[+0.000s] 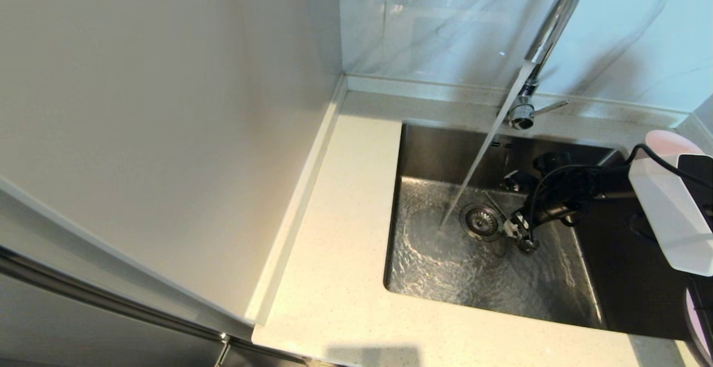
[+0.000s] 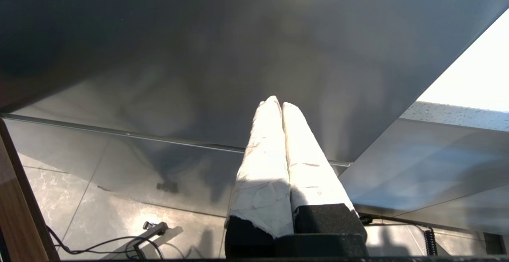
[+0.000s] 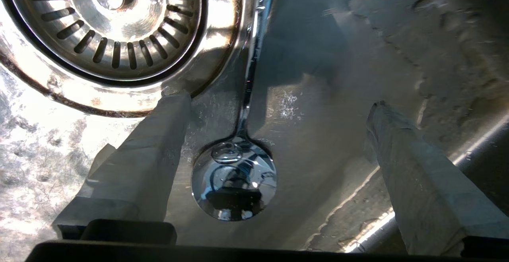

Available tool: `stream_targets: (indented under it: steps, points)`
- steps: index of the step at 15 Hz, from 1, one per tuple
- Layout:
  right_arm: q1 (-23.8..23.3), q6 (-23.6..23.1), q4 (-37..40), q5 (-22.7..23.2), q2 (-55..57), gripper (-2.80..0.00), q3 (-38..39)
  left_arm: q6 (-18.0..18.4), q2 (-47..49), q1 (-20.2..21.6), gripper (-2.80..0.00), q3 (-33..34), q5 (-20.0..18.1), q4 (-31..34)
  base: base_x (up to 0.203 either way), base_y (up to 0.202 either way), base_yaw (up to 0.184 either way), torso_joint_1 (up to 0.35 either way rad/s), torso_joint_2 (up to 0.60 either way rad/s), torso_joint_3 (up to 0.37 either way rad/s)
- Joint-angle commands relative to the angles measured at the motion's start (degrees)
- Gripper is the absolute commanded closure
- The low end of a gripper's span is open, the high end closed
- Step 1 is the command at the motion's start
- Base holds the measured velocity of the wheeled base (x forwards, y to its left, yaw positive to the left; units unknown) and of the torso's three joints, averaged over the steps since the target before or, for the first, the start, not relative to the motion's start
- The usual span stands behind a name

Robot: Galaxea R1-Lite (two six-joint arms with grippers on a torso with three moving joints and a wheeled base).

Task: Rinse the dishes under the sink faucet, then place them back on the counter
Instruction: Pick up the spoon

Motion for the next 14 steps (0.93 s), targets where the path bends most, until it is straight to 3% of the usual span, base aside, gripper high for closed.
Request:
stream_targets:
  steps: [1,14]
  points:
    - [0.0,-0.4,0.1,0.0,0.6,-2.80,-0.1,0.0,0.0,0.0,0.00,0.0,-0.1,0.0,0.000,0.000,0.000,0.000,0.00,0.000]
    - [0.0,-1.6,0.1,0.4,2.0,-2.80,-1.0,0.0,0.0,0.0,0.00,0.0,-0.1,0.0,0.000,0.000,0.000,0.000,0.00,0.000]
